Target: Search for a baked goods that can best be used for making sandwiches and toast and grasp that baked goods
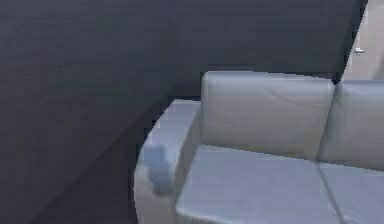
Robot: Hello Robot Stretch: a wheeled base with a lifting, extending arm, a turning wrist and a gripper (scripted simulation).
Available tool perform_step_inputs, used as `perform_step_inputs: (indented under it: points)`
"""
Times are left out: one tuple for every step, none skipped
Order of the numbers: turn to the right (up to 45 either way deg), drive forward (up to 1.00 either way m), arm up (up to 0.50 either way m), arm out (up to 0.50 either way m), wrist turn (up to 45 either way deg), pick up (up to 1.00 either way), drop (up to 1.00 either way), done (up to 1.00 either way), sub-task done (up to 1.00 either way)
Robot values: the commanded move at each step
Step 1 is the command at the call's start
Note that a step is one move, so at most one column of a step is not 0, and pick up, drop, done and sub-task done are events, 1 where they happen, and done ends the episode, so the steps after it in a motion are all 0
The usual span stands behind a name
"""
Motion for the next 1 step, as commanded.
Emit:
perform_step_inputs:
  points:
    - [-45.0,0.00,0.00,0.00,0.0,0.00,0.00,0.00,0.00]
